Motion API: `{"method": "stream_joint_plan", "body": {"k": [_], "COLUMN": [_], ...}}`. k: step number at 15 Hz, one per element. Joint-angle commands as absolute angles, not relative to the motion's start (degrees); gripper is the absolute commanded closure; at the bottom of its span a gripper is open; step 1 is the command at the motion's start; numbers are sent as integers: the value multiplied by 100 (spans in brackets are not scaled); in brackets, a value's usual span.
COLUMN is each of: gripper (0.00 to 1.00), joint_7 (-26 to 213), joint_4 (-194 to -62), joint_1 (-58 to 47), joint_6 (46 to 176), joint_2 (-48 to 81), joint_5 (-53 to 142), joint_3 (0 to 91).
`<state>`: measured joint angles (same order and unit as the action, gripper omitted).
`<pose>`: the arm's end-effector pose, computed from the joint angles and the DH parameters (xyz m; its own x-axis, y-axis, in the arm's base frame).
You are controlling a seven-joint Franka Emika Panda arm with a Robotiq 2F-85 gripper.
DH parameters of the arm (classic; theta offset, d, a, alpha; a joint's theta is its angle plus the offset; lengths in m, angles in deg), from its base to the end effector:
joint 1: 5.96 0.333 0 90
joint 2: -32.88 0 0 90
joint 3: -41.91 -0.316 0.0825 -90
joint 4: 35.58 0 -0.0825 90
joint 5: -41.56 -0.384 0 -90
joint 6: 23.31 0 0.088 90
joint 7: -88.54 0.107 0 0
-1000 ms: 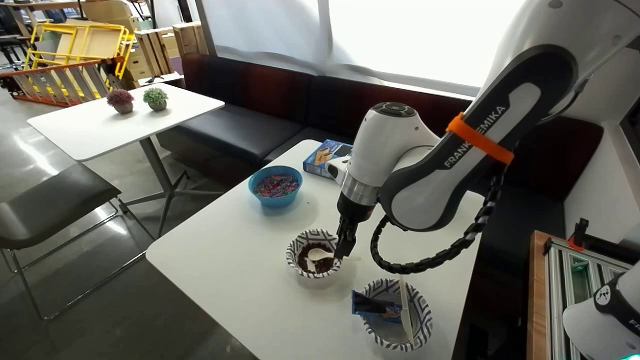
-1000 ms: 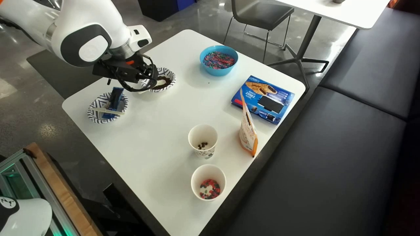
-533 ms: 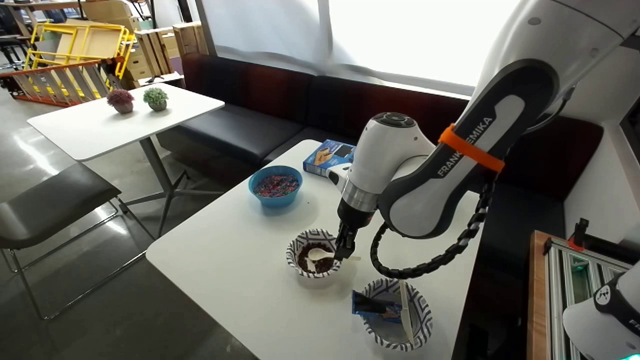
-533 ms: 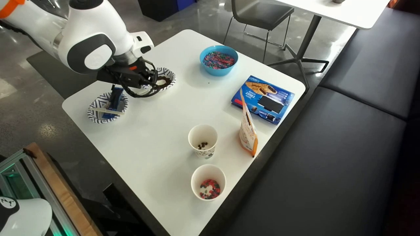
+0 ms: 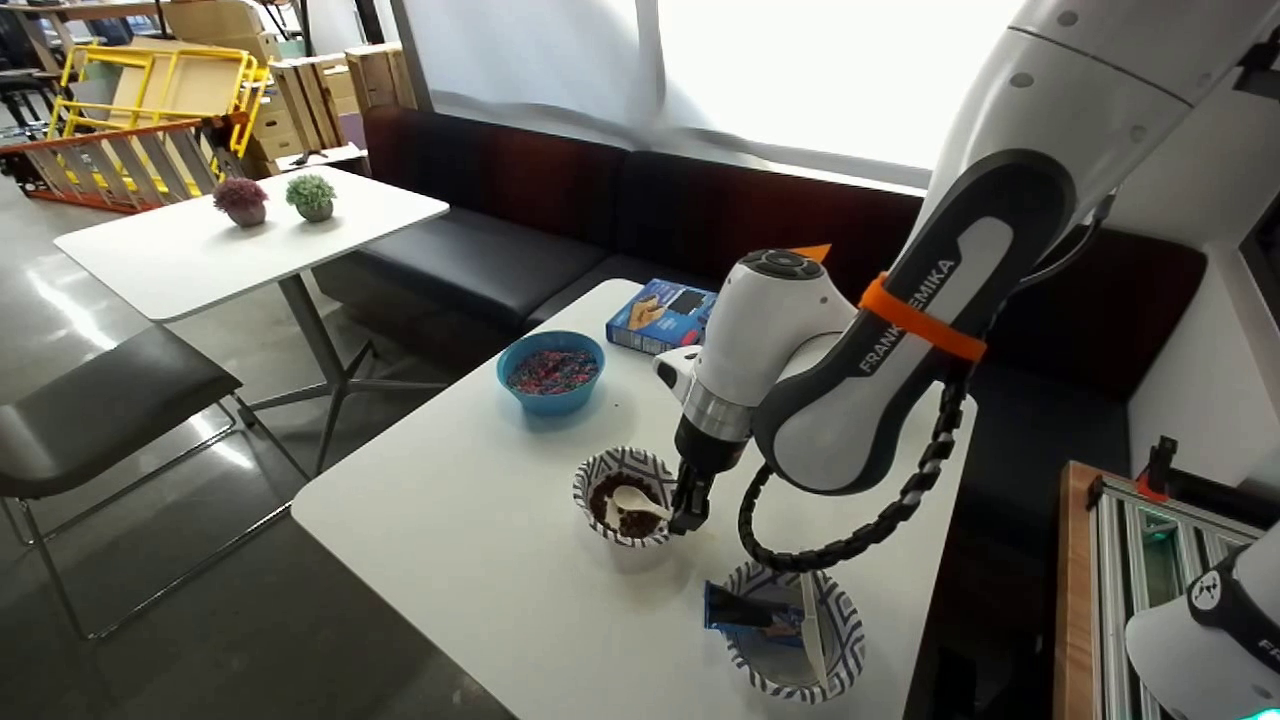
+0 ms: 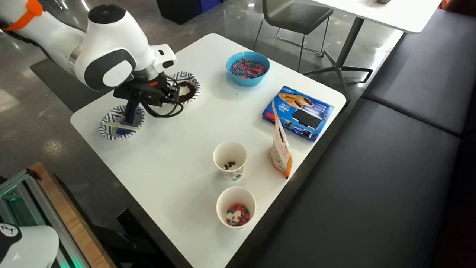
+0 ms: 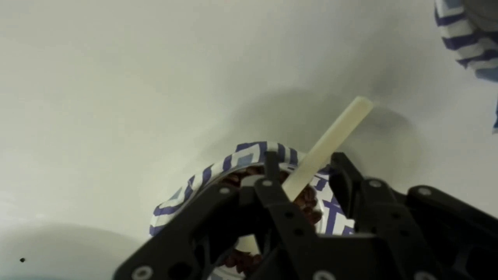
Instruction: Move the blue and white bowl to the left, then use the spoon to place some of its contents into the cup
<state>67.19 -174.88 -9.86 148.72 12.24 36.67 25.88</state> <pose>0.4968 0.1061 0.1876 0.8658 0.4373 0.2432 0.4597 -0.8871 -0.0414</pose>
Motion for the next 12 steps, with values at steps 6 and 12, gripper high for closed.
{"method": "stream_joint_plan", "body": {"k": [6, 12], "gripper": [58, 56], "joint_7": [6685, 6718], "joint_4": [-17427, -17366], "joint_1": [-1218, -1281], "joint_6": [14964, 14977], "joint_2": [1189, 1196], "joint_5": [3836, 3814], "joint_3": [2394, 2367]}}
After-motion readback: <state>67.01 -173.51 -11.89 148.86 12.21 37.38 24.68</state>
